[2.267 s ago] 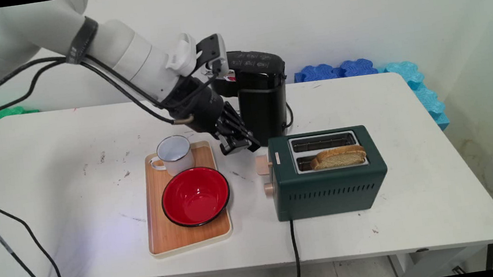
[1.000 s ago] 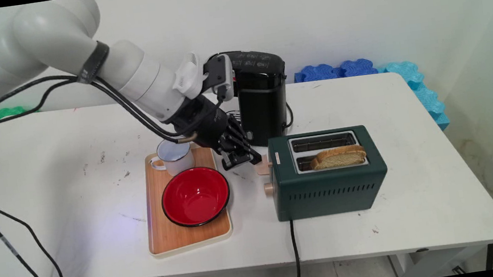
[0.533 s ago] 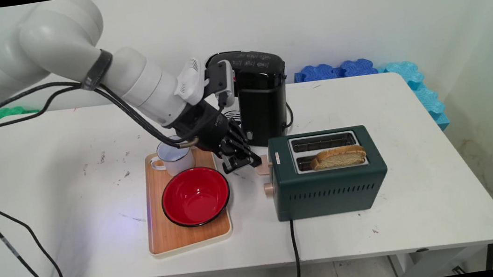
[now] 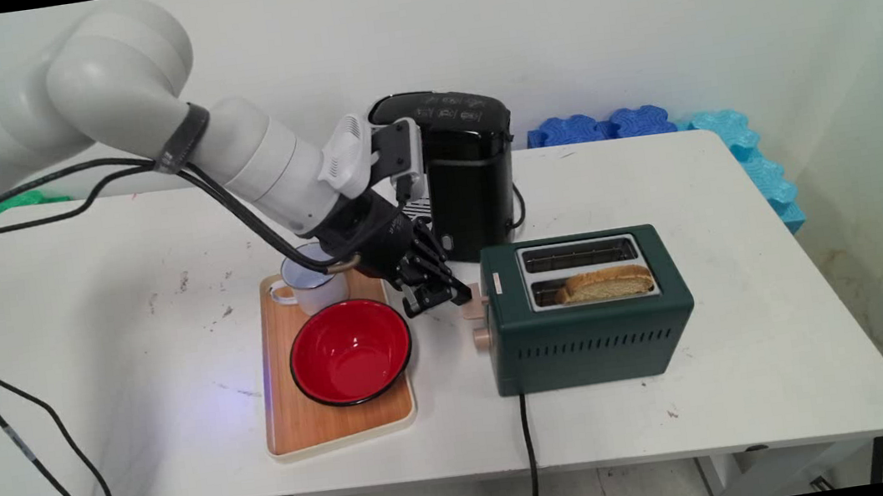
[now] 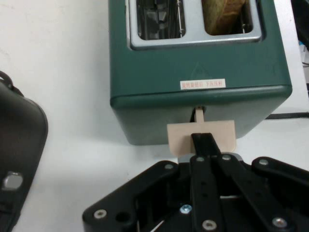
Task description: Press the toaster switch
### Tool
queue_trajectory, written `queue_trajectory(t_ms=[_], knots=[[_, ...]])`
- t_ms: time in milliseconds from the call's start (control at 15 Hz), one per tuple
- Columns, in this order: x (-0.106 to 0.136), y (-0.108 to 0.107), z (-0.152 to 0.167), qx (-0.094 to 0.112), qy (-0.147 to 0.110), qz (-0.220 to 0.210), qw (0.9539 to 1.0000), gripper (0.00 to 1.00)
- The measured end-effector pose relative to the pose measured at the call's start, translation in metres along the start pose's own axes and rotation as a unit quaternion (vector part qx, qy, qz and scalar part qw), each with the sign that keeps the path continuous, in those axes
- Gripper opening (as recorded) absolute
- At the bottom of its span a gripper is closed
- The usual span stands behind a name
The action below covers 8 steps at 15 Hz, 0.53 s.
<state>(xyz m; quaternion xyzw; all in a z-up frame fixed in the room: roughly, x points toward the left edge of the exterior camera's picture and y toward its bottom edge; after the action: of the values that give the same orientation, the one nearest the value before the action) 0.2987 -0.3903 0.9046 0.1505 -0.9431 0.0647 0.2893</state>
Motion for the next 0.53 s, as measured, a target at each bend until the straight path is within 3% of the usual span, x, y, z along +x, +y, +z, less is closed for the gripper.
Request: queue_trajectory(t_ms=[533], knots=[[-0.0032,0.0004,0.0097,0.001,-0.002,0.002,1.0,0.0]])
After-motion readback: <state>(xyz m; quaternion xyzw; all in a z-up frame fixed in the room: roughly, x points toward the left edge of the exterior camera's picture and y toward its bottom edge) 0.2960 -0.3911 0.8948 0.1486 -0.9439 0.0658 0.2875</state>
